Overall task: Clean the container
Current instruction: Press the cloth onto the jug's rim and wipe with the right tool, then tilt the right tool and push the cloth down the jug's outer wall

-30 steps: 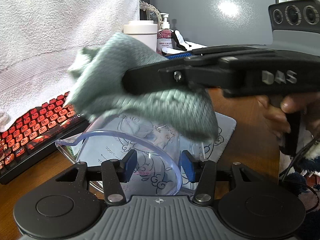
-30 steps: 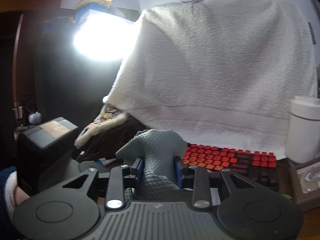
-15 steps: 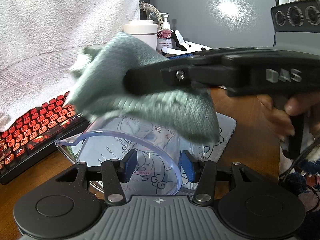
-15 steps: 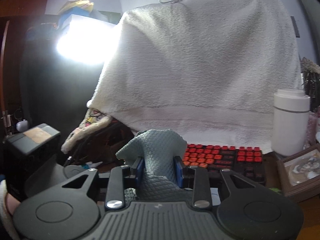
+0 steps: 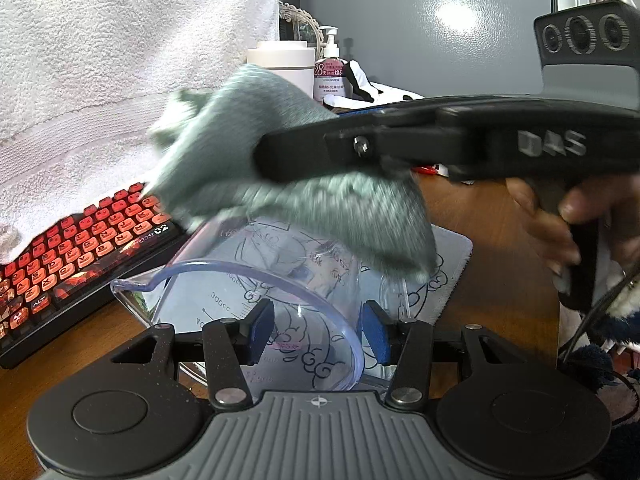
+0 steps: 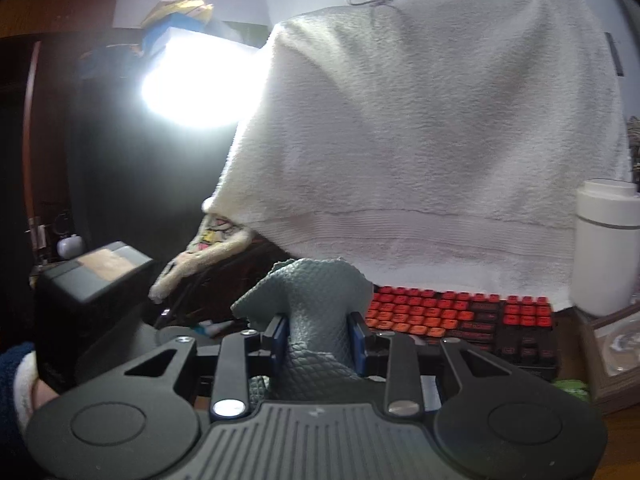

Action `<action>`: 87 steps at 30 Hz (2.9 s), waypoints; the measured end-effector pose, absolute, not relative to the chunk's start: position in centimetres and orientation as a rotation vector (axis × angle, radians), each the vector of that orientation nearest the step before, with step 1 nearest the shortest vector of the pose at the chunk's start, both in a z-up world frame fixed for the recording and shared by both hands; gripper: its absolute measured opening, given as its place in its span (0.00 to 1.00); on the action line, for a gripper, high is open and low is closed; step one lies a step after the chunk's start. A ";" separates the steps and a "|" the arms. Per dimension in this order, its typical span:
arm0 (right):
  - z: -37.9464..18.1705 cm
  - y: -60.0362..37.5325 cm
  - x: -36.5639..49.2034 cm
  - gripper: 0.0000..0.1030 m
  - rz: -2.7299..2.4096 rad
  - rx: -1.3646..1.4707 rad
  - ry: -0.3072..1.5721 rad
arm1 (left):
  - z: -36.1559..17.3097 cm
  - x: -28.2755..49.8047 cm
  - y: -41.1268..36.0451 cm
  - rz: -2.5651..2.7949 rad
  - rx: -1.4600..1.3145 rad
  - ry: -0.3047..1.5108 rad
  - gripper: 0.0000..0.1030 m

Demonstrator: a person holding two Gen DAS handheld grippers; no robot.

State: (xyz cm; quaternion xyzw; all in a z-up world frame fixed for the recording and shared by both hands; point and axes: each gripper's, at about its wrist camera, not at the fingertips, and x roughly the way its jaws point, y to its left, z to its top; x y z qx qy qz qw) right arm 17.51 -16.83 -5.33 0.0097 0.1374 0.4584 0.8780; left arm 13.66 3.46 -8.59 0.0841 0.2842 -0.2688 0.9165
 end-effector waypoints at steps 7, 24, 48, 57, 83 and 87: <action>-5.4 -17.3 18.5 0.30 0.852 0.017 0.293 | -8.6 13.7 3.5 -0.553 0.174 0.584 0.47; -5.0 -16.1 16.6 0.30 1.003 0.003 0.292 | -8.7 13.7 3.8 -0.553 0.173 0.584 0.47; -4.6 -15.0 15.8 0.30 1.036 -0.014 0.291 | -8.7 13.6 3.5 -0.553 0.171 0.585 0.47; -4.6 -16.3 17.8 0.30 0.913 -0.040 0.281 | -8.7 13.4 3.4 -0.552 0.173 0.584 0.47; -1.8 -12.3 19.4 0.30 0.986 -0.349 0.355 | -8.7 13.6 4.2 -0.554 0.169 0.585 0.47; -1.5 -12.5 20.9 0.30 0.961 -0.395 0.391 | -8.7 13.5 4.1 -0.553 0.171 0.585 0.47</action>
